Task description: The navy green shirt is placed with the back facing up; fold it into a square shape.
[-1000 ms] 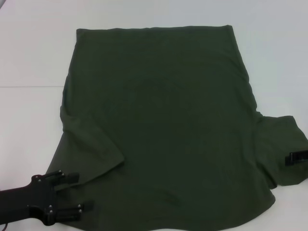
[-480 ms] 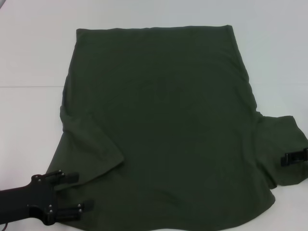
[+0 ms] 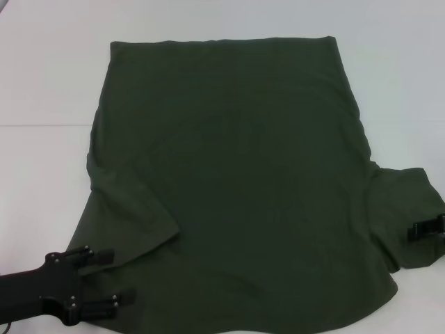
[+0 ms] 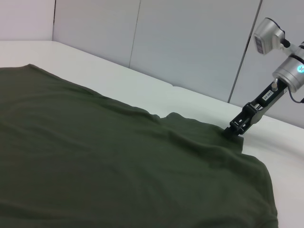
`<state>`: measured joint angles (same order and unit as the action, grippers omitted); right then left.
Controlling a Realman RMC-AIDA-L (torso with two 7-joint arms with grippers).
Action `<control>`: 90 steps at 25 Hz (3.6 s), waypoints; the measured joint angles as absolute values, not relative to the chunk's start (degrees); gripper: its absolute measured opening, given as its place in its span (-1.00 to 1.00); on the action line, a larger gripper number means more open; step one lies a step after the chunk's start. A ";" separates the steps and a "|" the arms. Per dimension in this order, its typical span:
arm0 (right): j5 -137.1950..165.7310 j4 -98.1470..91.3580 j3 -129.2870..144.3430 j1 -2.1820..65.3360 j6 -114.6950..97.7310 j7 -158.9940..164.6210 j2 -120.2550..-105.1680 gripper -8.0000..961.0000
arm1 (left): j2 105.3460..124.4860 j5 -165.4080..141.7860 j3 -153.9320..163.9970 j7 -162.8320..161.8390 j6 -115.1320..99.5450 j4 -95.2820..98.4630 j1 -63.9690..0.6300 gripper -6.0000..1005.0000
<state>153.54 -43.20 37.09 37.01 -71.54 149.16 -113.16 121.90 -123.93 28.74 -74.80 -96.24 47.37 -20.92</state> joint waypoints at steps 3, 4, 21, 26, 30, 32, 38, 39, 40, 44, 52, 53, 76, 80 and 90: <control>153.54 -43.33 37.09 37.03 -71.59 148.87 -113.23 0.83 | 121.90 -123.93 28.74 -74.80 -96.24 47.37 -20.92 0.77; 153.54 -43.34 37.09 37.11 -71.60 148.85 -113.24 0.83 | 121.90 -123.93 28.74 -74.80 -96.24 47.37 -20.92 0.77; 153.54 -43.40 38.69 37.06 -71.63 148.79 -113.29 -0.61 | 121.90 -123.93 28.74 -74.80 -96.24 47.37 -20.92 0.77; 153.54 -43.66 39.17 36.99 -71.71 148.79 -113.36 -0.73 | 121.90 -123.93 28.74 -75.08 -96.24 47.37 -20.85 0.77; 153.37 -43.73 39.16 36.91 -71.78 148.21 -113.36 -0.80 | 121.90 -123.93 28.74 -75.37 -96.24 47.38 -20.84 0.77; 153.25 -43.74 39.12 36.83 -71.86 147.94 -113.29 -0.83 | 121.90 -123.93 28.74 -75.37 -96.24 47.38 -20.85 0.77; 152.37 -43.83 38.36 36.80 -71.96 146.52 -113.21 -0.92 | 121.90 -123.93 28.59 -75.41 -96.25 47.37 -20.89 0.77; 151.82 -43.84 38.17 36.76 -72.00 146.05 -113.19 -0.93 | 121.90 -123.93 28.40 -75.41 -96.25 47.37 -20.91 0.77; 150.89 -43.84 37.90 36.64 -72.08 145.53 -113.12 -0.94 | 121.90 -123.93 28.20 -75.41 -96.28 47.37 -20.93 0.77; 147.09 -43.88 37.12 36.11 -72.35 143.71 -112.76 -0.94 | 121.90 -123.93 27.28 -75.41 -96.44 47.37 -20.99 0.77; 143.62 -46.32 33.96 34.36 -72.43 142.28 -112.47 -0.94 | 121.90 -123.93 27.16 -75.42 -96.35 47.37 -21.01 0.77; 143.03 -46.97 33.59 33.94 -72.43 142.18 -112.51 -0.94 | 121.90 -123.93 27.16 -75.46 -96.34 47.38 -21.01 0.77; 130.08 -46.76 39.38 39.75 -74.88 130.76 -117.89 -0.94 | 121.91 -123.30 27.16 -76.12 -96.09 47.29 -21.06 0.77; 130.06 -45.62 41.78 40.78 -73.18 131.02 -119.18 -0.94 | 122.04 -123.30 27.04 -76.12 -96.07 47.28 -21.08 0.77; 130.20 -42.79 44.47 41.01 -70.98 130.65 -119.32 -0.94 | 122.18 -123.30 26.63 -76.12 -96.28 47.20 -21.03 0.77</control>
